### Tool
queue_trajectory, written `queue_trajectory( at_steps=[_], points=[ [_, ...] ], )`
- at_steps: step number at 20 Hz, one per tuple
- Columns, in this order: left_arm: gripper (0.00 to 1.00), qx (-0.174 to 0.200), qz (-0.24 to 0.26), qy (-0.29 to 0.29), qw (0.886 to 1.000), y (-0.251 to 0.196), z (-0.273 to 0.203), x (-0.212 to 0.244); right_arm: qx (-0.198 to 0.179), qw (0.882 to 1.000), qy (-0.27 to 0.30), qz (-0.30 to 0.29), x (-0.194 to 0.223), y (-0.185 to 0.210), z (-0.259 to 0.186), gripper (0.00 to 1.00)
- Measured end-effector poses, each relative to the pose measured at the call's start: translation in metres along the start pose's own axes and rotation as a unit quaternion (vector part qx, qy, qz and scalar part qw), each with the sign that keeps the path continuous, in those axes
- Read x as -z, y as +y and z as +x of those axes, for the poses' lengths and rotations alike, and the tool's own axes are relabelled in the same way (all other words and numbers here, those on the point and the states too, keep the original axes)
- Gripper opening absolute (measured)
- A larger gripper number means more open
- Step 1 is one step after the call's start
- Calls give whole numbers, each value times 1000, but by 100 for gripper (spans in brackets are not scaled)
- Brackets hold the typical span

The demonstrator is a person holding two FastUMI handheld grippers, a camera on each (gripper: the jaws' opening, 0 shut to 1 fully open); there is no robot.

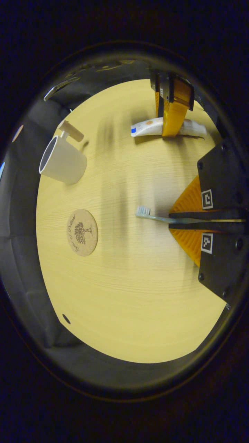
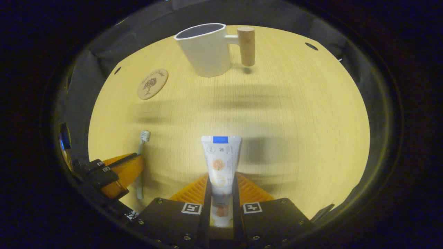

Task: Put the toothbrush and toothpaste on the desktop into the cup, then pick up the cup and place it on the coaster on the desktop.

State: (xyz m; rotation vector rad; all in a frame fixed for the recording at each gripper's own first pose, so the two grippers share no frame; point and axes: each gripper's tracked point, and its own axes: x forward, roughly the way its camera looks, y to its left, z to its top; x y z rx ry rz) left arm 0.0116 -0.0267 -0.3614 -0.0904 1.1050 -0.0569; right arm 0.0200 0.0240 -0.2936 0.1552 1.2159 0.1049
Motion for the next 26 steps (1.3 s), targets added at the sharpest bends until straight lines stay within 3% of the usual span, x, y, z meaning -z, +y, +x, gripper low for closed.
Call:
queue_trajectory(
  at_steps=[3,10,16,26],
  points=[
    [11,13,-24,-23,999,3,-8,-2,-18,999,-26,6,-7,5,-12,28],
    [11,17,-3,-140,990,16,-52,-41,-46,995,-88,7,-29,13,-35,28],
    [11,22,21,-186,982,20,-94,-61,-52,991,-123,12,-46,15,-50,28],
    [11,29,40,-295,954,49,-180,-103,-65,980,-186,25,-87,20,-89,28]
  ],
)
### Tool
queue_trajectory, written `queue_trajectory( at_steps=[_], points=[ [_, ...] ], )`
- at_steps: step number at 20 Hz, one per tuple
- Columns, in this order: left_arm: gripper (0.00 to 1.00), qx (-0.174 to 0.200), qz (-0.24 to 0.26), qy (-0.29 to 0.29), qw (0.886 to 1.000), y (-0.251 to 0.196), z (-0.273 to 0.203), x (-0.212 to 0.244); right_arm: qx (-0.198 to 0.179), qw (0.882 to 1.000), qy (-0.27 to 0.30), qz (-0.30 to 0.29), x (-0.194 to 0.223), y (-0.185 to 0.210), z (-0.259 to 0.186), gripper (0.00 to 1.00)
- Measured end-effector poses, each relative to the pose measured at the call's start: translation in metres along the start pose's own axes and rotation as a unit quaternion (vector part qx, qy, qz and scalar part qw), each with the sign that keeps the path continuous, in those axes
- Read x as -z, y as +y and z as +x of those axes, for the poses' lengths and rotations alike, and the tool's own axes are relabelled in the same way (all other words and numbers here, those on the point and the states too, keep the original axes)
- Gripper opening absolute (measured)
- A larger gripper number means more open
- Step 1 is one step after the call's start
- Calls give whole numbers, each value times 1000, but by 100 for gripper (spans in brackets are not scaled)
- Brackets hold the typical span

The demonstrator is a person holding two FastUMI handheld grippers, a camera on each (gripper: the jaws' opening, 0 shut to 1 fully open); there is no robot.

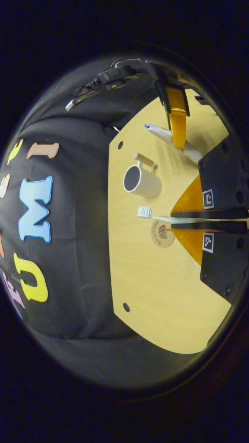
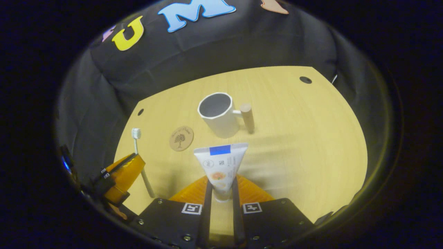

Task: Put the toothbrush and toothpaste on the desktop into the cup, then pick up the cup and place it on the coaster on the desktop.

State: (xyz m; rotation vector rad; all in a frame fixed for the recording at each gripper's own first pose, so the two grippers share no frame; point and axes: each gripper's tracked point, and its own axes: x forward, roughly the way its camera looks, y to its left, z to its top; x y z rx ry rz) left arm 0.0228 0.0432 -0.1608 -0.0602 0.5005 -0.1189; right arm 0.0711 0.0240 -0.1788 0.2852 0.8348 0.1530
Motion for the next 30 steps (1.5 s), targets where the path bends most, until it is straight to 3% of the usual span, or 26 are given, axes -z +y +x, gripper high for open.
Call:
queue_trajectory(
  at_steps=[8,17,20,30],
  points=[
    [10,12,-9,-71,997,18,-57,-37,-33,996,-70,40,-91,19,-7,28],
    [10,12,30,-106,994,28,-43,-56,-32,983,-150,102,-187,16,17,28],
    [10,16,38,-107,993,24,-35,-60,-18,985,-148,91,-198,15,32,28],
    [10,24,39,-100,994,15,-18,-66,6,990,-117,75,-181,3,53,28]
  ],
)
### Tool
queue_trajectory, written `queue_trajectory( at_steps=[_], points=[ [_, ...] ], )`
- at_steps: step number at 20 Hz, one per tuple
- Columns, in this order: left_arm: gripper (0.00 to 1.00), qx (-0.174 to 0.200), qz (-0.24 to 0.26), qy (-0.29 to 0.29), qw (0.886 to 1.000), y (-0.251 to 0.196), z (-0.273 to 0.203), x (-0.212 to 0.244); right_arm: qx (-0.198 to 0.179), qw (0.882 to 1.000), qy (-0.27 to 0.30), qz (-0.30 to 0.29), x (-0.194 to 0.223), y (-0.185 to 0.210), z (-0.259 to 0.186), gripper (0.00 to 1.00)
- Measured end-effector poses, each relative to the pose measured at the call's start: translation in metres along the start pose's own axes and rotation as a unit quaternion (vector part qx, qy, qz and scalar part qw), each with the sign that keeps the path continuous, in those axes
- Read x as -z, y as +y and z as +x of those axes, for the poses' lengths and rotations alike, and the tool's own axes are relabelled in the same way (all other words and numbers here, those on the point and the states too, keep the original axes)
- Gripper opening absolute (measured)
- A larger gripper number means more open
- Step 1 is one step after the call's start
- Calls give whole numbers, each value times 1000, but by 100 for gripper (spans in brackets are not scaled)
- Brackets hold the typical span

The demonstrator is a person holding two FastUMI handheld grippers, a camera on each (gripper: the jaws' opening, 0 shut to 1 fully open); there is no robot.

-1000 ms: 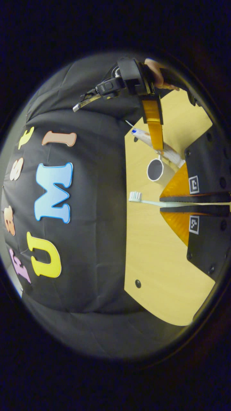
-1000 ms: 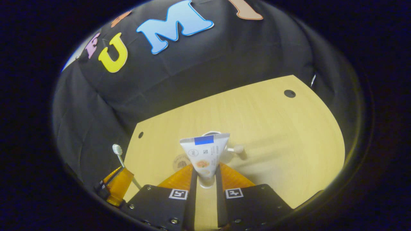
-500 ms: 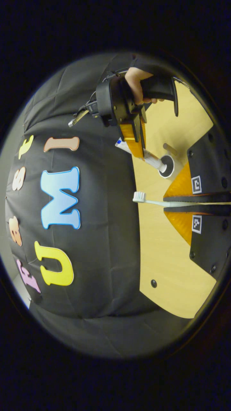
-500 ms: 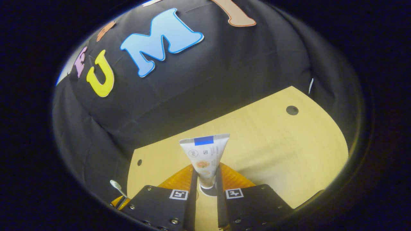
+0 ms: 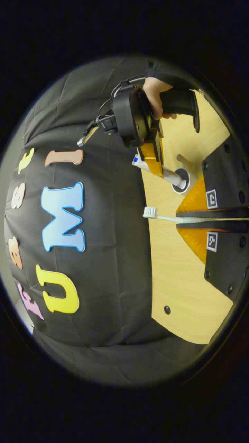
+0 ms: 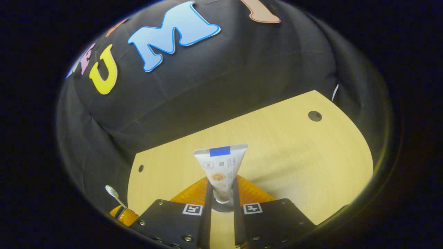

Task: Put the toothbrush and toothpaste on the desktop into the cup, then pick up the cup and place it on the coaster on the desktop.

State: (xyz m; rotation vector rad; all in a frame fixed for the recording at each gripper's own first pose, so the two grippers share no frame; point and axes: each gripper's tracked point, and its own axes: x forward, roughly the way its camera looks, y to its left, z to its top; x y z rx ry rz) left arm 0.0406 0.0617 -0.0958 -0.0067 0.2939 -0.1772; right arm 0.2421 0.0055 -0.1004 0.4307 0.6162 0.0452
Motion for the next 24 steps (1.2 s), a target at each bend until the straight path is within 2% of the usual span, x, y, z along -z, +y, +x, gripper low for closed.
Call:
queue_trajectory(
  at_steps=[2,4,5,6,7,8,9,11,17,19,20,21,24],
  points=[
    [7,0,-2,-1,1000,0,-1,0,9,1000,0,-3,0,-3,0,28],
    [10,-1,-5,0,1000,-1,-1,1,13,1000,4,-4,3,-6,1,34],
    [10,-1,-8,1,1000,0,0,1,10,1000,8,-1,4,-4,1,31],
    [7,-2,-10,2,1000,0,0,1,8,1000,15,5,8,-2,0,36],
    [10,-2,-12,3,1000,0,0,2,7,1000,20,7,10,-2,0,31],
    [10,-3,-13,3,1000,0,-1,2,5,1000,20,6,11,-1,1,39],
    [10,-3,-15,2,1000,0,-1,1,1,1000,19,5,11,2,-1,34],
    [10,-4,-16,1,1000,0,-2,0,-9,1000,15,13,8,9,-3,51],
    [10,-5,-7,-15,1000,-1,-2,-11,-10,1000,-2,28,-4,6,-15,50],
    [7,2,-1,-21,1000,-9,2,-15,-5,1000,-7,25,-5,-1,-19,50],
    [10,5,1,-23,1000,-12,5,-18,-3,1000,-7,25,-6,-4,-23,55],
    [7,10,3,-28,1000,-17,9,-21,-1,1000,-7,26,-4,-8,-24,55],
    [10,27,16,-43,999,-34,22,-35,7,1000,-2,31,3,-23,-31,55]
  ],
)
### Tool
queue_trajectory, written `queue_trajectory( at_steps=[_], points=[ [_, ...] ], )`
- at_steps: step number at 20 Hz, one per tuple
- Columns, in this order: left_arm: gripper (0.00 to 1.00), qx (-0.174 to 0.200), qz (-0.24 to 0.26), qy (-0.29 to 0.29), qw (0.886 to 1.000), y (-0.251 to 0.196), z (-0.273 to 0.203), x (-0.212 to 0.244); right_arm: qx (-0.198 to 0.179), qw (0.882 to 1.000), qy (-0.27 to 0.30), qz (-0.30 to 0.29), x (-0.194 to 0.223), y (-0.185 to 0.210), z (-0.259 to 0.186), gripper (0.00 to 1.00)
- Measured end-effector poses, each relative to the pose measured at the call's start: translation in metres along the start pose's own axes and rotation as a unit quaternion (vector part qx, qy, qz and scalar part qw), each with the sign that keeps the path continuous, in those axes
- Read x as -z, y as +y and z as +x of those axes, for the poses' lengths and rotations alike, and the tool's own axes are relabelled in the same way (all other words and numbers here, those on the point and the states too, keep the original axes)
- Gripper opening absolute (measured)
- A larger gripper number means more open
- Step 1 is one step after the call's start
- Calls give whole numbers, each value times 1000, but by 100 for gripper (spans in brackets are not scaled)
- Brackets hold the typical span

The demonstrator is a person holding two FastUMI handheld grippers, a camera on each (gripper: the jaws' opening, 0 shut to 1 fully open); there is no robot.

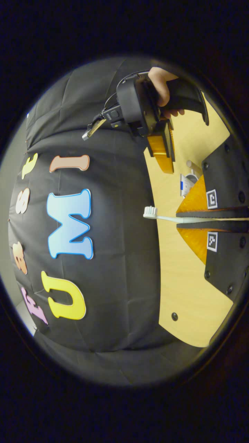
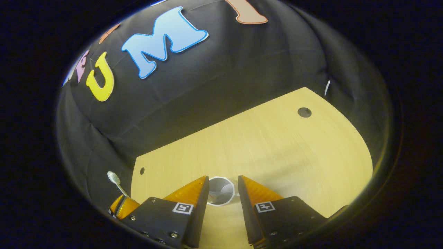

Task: Put the toothbrush and toothpaste on the desktop into the cup, then pick up the cup and place it on the coaster on the desktop.

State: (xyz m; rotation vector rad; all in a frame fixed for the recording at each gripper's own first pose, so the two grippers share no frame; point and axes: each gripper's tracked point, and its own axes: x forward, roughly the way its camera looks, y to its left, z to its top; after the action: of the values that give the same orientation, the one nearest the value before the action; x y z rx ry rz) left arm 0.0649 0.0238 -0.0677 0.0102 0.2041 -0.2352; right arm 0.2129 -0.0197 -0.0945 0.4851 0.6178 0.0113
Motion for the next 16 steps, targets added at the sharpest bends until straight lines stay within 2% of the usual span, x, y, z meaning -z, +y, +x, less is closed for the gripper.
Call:
queue_trajectory(
  at_steps=[3,4,5,6,16],
  points=[
    [12,14,16,-17,1000,-12,17,-13,15,1000,1,2,5,-19,-8,55],
    [10,20,19,-23,999,-17,22,-16,20,1000,1,3,5,-25,-10,45],
    [10,24,22,-29,999,-21,28,-19,25,1000,0,4,7,-32,-15,55],
    [10,28,25,-35,999,-25,34,-23,29,1000,0,6,7,-39,-18,50],
    [10,62,75,-79,992,-60,106,-48,73,997,3,27,12,-92,-25,50]
  ],
)
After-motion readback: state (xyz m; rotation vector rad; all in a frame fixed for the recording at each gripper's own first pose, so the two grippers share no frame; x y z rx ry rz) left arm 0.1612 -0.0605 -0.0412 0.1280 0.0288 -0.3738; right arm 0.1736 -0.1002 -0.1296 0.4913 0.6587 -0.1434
